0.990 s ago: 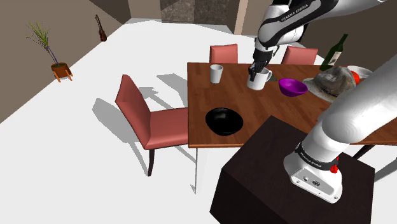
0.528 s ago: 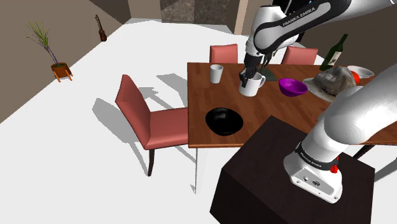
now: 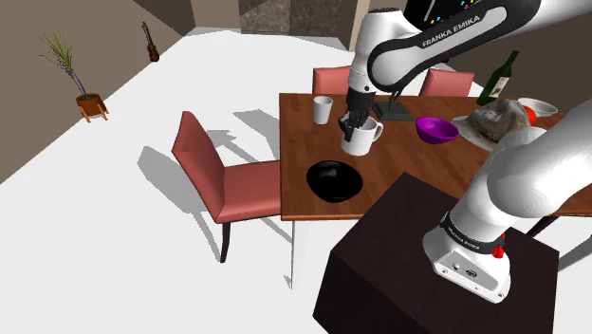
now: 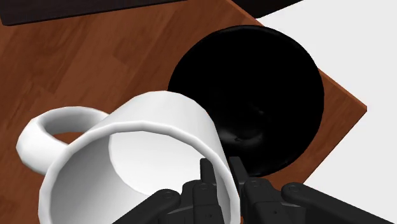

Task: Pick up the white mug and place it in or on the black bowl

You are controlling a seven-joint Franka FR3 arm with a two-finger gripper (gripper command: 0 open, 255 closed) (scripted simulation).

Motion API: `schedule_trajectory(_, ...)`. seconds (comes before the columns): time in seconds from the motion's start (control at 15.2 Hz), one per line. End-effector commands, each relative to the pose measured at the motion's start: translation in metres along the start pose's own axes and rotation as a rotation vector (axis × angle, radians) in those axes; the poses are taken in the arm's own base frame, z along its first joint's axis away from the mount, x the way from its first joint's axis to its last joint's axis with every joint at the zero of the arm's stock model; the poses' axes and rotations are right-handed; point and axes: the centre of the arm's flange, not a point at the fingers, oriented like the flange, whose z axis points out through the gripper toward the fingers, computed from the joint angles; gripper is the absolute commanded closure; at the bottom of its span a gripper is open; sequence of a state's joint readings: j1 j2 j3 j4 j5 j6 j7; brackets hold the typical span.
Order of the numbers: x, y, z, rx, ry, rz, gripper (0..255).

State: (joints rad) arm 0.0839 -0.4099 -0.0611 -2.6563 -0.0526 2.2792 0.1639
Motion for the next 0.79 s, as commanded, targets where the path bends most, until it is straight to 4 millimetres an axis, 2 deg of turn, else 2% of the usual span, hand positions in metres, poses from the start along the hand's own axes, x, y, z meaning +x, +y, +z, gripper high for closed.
schedule_trajectory(0.0,-0.003,-0.027,-0.002,0.000,0.000,0.002,255)
schedule_trajectory(0.26,-0.010,-0.082,-0.006,0.000,0.000,0.002,255)
schedule_trajectory(0.73,-0.011,-0.082,0.031,0.000,0.000,0.002,255)
